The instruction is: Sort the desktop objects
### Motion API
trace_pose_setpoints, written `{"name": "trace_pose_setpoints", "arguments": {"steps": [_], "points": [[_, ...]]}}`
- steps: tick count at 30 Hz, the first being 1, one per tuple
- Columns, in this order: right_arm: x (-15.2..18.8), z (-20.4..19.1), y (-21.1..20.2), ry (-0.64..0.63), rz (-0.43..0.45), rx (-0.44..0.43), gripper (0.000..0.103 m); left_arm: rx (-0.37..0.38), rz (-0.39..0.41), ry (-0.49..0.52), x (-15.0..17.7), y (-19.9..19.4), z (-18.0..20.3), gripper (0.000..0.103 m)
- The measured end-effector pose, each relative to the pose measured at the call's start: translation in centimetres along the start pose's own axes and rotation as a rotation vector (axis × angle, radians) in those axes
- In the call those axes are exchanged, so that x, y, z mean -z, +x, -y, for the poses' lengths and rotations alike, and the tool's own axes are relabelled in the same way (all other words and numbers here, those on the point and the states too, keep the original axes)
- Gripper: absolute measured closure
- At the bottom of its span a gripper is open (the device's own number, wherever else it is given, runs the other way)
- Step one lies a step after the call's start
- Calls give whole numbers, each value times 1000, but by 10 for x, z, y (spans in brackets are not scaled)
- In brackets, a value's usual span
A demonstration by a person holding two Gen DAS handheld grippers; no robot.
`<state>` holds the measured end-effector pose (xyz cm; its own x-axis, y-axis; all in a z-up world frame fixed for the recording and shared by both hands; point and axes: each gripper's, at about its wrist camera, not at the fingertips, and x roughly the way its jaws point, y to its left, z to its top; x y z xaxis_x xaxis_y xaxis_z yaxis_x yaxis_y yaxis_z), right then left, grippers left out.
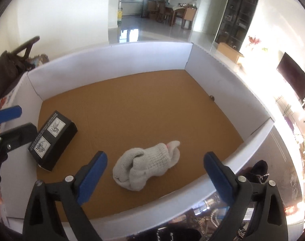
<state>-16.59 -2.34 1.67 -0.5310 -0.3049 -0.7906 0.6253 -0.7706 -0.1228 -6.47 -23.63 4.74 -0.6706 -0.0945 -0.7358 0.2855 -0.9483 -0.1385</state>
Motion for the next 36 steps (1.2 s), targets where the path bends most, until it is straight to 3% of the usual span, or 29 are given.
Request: {"name": "trace_pose_setpoints", "arguments": {"steps": [5,8,13,17,21,24,36], "points": [[13,20,-47,52,74,18,1,75,82,77,11,-41,32,19],[53,30,-94,128,151,19,0,170,125,136,29,-71,58,19],[159,49,-143,252,161,98,0,353,60,303,75,-96,128,17],[256,71,-151,343,50,199,0,456,-60,429,128,-91,184,17],[333,95,-156,430,-57,273,0,437,-149,522,180,-75,225,17],[364,110,-163,503,-84,290,0,430,-193,526,197,-59,243,17],[386,115,-154,555,-76,274,0,334,-207,482,209,-27,252,17]]}}
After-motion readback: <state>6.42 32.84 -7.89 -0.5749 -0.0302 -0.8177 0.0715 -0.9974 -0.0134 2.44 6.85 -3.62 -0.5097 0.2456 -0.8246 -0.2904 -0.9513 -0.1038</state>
